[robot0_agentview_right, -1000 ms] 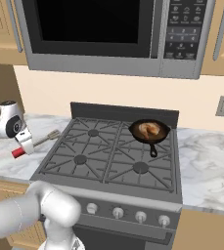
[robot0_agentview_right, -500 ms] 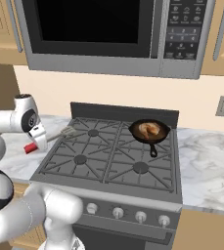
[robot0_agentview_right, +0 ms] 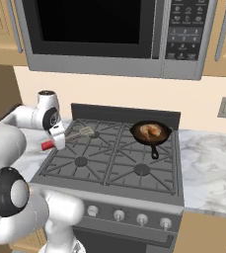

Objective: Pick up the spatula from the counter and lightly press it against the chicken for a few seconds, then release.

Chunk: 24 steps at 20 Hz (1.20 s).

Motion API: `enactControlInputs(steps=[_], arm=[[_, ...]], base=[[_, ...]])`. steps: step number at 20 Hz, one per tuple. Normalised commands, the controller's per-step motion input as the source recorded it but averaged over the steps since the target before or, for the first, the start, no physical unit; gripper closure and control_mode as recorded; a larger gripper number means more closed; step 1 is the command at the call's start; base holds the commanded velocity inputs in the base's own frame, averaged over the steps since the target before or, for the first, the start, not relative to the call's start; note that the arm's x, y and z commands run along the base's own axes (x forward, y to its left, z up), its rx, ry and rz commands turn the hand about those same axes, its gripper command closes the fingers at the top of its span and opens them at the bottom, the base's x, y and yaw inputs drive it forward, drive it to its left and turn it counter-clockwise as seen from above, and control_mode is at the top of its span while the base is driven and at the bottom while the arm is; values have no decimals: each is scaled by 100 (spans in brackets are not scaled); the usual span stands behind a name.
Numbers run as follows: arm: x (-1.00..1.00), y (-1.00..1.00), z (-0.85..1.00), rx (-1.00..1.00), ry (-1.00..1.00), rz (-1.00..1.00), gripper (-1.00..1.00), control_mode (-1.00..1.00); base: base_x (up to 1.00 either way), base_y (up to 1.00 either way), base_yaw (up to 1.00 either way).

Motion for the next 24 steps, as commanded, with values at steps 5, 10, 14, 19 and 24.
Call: enactControlInputs(steps=[5, 10, 14, 19, 24], arm=[[40, -49, 1, 2, 3, -5, 100, -100], [11, -43, -8, 0, 0, 0, 100, -100], [21, -44, 0, 0, 0, 0, 100, -100], [9, -42, -5, 0, -1, 0, 100, -100], [12, -37, 0, 0, -4, 0, 100, -100]], base=[[0, 0, 0], [0, 0, 0], [0, 0, 0], [0, 0, 0], [0, 0, 0]])
